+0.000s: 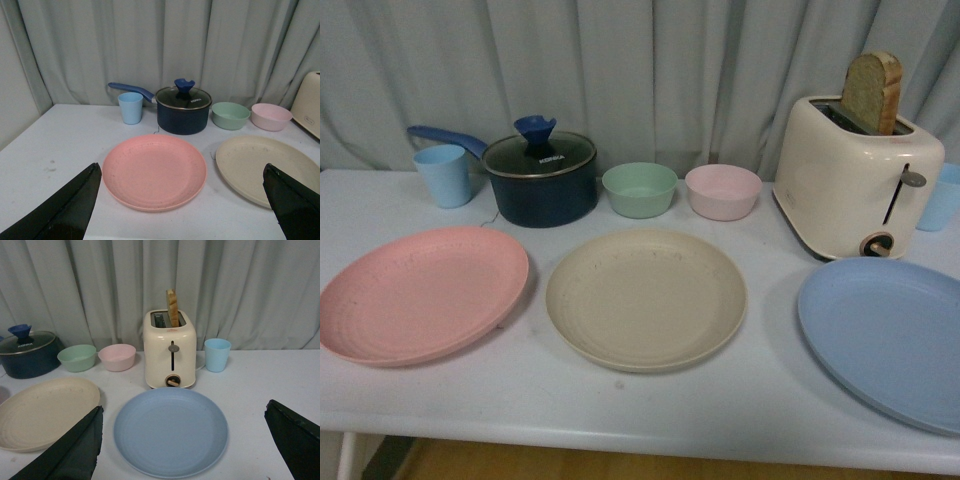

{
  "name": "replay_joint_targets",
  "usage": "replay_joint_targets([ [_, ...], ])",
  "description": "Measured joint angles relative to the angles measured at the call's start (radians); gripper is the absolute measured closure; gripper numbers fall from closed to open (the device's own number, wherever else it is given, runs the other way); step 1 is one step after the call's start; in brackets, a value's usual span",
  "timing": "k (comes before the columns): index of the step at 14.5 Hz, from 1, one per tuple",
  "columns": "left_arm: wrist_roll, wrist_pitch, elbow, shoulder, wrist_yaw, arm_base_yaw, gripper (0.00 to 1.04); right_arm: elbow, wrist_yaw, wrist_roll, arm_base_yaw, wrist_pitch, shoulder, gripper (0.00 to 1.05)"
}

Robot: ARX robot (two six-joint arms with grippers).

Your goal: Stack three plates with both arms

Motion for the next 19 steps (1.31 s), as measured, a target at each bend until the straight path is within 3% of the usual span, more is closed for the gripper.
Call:
replay_joint_targets([
  [19,0.000,0.000,0.000,0.000,0.000,0.000,0.07,0.000,0.000,0.000,0.000,0.000,0.000,0.06],
])
